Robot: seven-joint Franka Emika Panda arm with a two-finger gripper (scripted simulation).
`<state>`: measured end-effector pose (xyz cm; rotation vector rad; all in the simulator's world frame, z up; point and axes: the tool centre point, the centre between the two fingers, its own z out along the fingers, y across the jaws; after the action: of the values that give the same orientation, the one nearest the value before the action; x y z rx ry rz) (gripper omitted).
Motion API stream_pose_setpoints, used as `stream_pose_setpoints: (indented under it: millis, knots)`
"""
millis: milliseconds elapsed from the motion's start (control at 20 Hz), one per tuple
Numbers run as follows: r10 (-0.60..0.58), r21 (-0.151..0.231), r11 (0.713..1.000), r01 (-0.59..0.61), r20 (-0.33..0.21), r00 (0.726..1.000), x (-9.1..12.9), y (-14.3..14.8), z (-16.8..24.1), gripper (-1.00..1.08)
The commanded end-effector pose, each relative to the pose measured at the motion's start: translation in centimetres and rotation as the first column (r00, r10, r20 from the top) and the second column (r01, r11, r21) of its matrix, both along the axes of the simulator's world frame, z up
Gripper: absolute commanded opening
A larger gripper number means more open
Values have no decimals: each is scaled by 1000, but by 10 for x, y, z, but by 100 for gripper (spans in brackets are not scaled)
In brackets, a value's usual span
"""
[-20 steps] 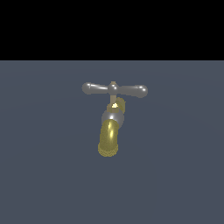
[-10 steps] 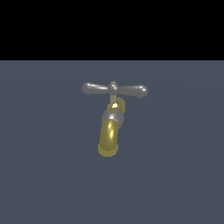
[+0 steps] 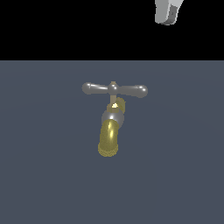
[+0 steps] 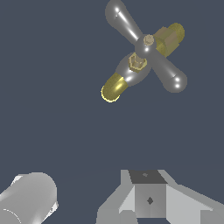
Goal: Turn on the faucet by rotating a designated handle.
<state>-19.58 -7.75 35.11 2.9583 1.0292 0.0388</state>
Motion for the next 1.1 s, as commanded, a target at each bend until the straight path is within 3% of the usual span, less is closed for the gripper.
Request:
stream_pose_setpoints:
  millis: [0,450,1050]
  knots:
    - [63,-2,998,-63,-2,998,8,-4,-14,-100]
    - [276,-6,961,-276,-11,961,38,-13,-63,-100]
    - [513,-6,858,-513,-22,858,75,-14,-121,-100]
